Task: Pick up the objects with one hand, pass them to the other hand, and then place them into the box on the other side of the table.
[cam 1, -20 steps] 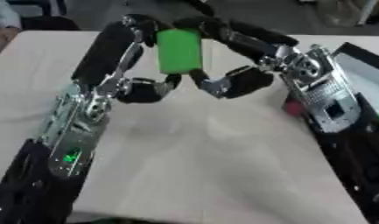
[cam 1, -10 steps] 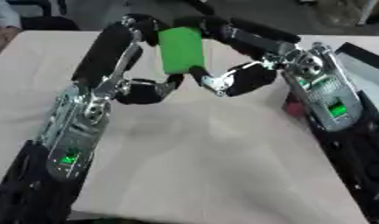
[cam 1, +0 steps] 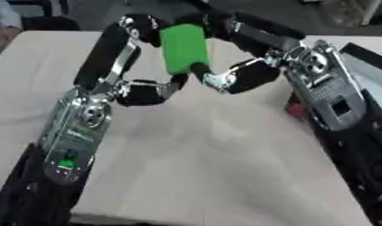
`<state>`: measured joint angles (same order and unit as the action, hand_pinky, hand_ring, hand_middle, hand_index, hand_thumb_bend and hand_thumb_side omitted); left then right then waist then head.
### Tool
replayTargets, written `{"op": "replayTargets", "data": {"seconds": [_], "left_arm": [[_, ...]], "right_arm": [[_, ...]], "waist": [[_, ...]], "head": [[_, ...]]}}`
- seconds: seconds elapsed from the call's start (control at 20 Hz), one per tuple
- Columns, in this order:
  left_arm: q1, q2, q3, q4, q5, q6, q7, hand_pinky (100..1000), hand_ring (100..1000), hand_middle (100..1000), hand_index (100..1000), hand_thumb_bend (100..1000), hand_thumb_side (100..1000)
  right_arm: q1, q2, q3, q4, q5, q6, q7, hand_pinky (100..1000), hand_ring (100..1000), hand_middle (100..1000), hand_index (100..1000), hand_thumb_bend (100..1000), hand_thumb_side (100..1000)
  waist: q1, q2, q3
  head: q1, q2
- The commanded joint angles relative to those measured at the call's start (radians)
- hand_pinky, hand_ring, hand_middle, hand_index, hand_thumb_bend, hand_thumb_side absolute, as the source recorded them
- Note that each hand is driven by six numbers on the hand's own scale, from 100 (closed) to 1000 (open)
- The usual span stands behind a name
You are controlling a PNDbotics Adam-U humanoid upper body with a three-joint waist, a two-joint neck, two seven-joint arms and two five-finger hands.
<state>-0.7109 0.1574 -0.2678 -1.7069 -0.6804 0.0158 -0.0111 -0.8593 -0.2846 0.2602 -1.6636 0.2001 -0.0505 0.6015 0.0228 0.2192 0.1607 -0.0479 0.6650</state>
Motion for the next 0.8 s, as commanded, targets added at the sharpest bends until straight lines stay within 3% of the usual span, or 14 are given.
{"op": "replayTargets", "data": {"seconds": [0.05, 0.6, 0.8], "left_arm": [[-0.032, -0.009, 0.001, -0.035, 0.077, -0.011, 0.024, 658, 553, 505, 588, 290, 100], [-0.033, -0.012, 0.006, -0.042, 0.218, -0.003, 0.068, 655, 541, 492, 582, 268, 100], [-0.033, -0.015, 0.004, -0.04, 0.257, 0.002, 0.068, 657, 541, 491, 583, 254, 100]], "right_arm": [[-0.007, 0.001, 0.016, 0.004, -0.001, 0.002, 0.017, 921, 942, 820, 914, 100, 125], [-0.007, -0.001, 0.019, -0.007, -0.007, -0.014, 0.06, 911, 919, 846, 937, 100, 100], [-0.007, 0.0, 0.021, -0.008, -0.022, -0.008, 0.049, 881, 853, 830, 922, 100, 152]], "waist": [[-0.01, -0.001, 0.001], [-0.011, 0.001, 0.002], [-0.012, 0.001, 0.002]], "head": [[-0.003, -0.009], [0.001, -0.011], [0.0, -0.009]]}}
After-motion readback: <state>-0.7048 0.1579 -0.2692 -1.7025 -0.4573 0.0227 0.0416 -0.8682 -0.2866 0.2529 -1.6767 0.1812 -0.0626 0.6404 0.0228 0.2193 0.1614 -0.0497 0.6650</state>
